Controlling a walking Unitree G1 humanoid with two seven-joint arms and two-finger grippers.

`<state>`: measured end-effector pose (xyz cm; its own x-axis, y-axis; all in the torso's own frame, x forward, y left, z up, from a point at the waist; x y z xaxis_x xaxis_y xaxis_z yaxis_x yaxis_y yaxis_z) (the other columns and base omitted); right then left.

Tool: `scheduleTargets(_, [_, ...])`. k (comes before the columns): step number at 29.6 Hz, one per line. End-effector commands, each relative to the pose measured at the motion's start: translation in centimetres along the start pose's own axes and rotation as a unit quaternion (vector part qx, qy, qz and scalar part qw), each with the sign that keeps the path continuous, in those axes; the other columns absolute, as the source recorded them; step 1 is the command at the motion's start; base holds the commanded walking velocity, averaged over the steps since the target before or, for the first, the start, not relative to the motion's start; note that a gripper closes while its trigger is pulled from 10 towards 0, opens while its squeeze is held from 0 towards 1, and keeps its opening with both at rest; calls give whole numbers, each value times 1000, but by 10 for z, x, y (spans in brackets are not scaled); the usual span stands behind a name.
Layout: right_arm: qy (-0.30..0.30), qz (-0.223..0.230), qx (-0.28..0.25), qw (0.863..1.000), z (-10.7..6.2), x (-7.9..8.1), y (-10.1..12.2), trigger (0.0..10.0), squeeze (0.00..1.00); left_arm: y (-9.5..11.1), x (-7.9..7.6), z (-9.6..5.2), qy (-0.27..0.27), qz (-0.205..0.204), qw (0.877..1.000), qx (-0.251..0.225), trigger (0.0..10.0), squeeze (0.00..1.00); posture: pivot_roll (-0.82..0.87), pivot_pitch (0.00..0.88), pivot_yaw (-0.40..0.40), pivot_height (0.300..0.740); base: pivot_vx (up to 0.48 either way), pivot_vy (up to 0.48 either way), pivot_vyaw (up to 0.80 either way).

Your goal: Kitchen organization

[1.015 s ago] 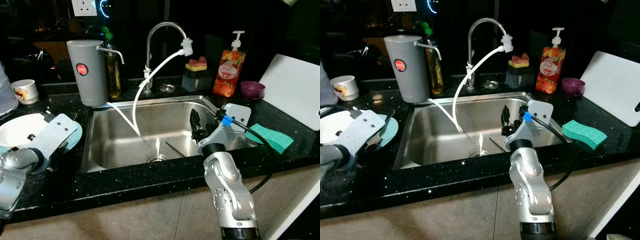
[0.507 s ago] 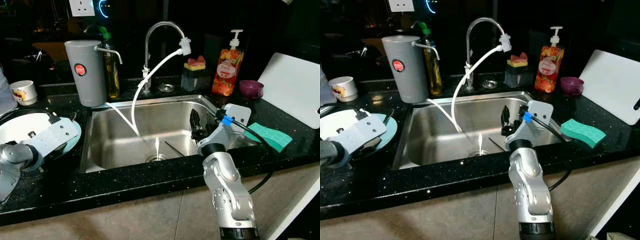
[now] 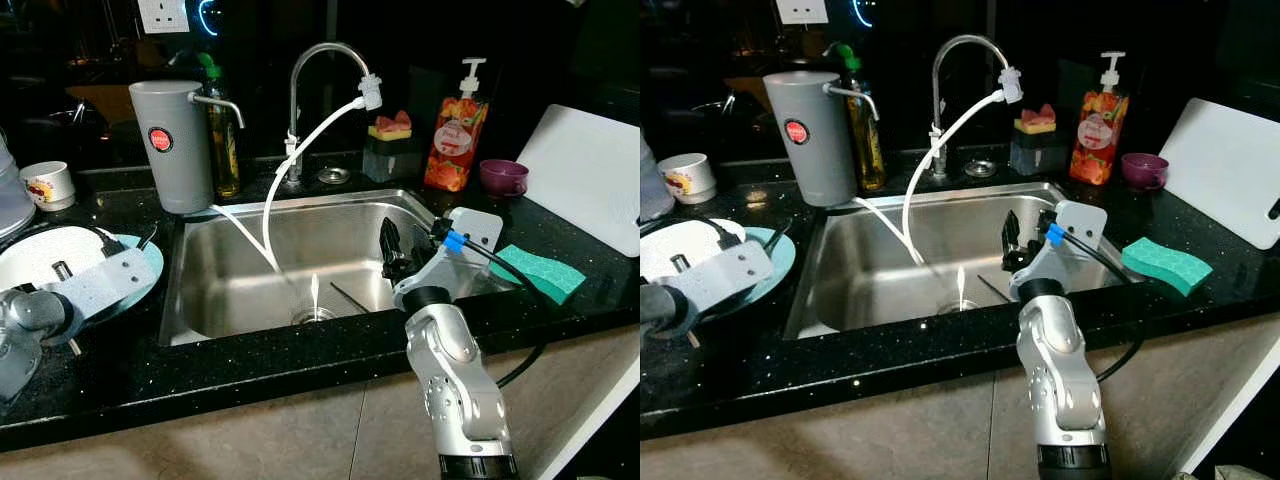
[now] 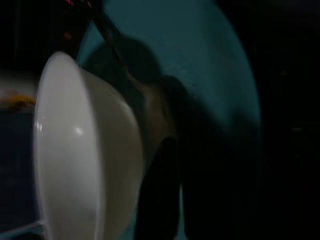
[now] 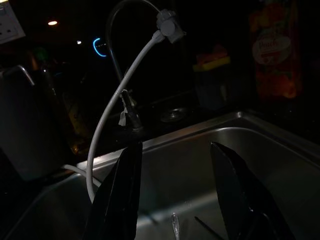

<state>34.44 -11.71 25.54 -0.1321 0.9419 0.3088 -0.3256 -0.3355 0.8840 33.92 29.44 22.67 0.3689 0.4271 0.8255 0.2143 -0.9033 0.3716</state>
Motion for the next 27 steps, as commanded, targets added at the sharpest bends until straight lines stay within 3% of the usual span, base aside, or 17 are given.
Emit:
scheduleTargets(1, [-5,1,-4,1000,0,-1,1,10000,0,-13,-17,4,-36,8,999,26,0,0,177,67,5,740,0,0,0])
scheduleTargets(8, [-4,1,-4,1000,0,-1,1,10000,0,-7,-18,5,-23,24,999,14,0,0,178,68,-1,740,0,0,0])
scheduleTargets(9, [-3,1,-5,1000,1,-1,1,10000,0,0,-14,6,-4,28,1000,0,8902,0,178,68,-1,740,0,0,0])
scheduleTargets(10, [-3,1,-5,1000,1,-1,1,10000,0,0,-14,6,-4,28,1000,0,8902,0,178,68,-1,740,0,0,0])
scheduleTargets(11, [-3,1,-5,1000,1,-1,1,10000,0,8,-8,6,26,33,999,-19,10000,0,178,67,-2,740,0,0,0])
scheduleTargets(12, [-1,1,-4,1000,1,0,1,10000,0,27,8,6,98,34,992,-66,10000,0,178,67,-2,740,0,0,0])
scheduleTargets(16, [-1,1,-4,1000,1,0,1,10000,0,39,19,4,148,28,984,-96,10000,0,178,67,-2,740,0,0,0])
scheduleTargets(18, [0,1,-5,1000,1,0,1,10000,0,50,30,1,194,19,973,-126,10000,0,178,67,-2,740,0,0,0])
scheduleTargets(20, [0,0,-5,1000,2,0,2,10000,0,62,34,-3,205,-9,965,-165,10000,0,178,67,-2,740,0,0,0])
scheduleTargets(21, [0,-1,-5,1000,1,0,2,10000,0,71,31,-6,173,-71,961,-203,10000,0,165,62,-4,740,0,0,0])
scheduleTargets(22, [0,-1,-5,1000,1,0,2,10000,0,71,31,-6,173,-71,961,-203,10000,0,165,62,-4,740,0,0,0])
scheduleTargets(24, [1,-2,-5,1000,1,0,2,10000,0,82,27,-12,129,-127,951,-253,10000,0,165,62,-4,740,0,0,0])
scheduleTargets(27, [9,-2,-4,1000,1,1,3,10000,0,101,17,-31,61,-164,925,-338,10000,0,159,59,-7,740,0,0,0])
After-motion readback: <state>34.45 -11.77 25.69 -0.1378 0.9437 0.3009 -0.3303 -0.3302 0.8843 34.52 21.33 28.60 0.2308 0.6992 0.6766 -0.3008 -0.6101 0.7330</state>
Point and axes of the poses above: a point about 5 cm out from each wrist's last joint towards the gripper, its own z axis pointing out of the wrist towards the gripper, its own y axis along the axis of the wrist's last joint, x = y × z, the point moved 2 cm from there along z, pointing out of the wrist towards the gripper, and after that the axes turned 3 degrees about z, right-handed, at the moved point
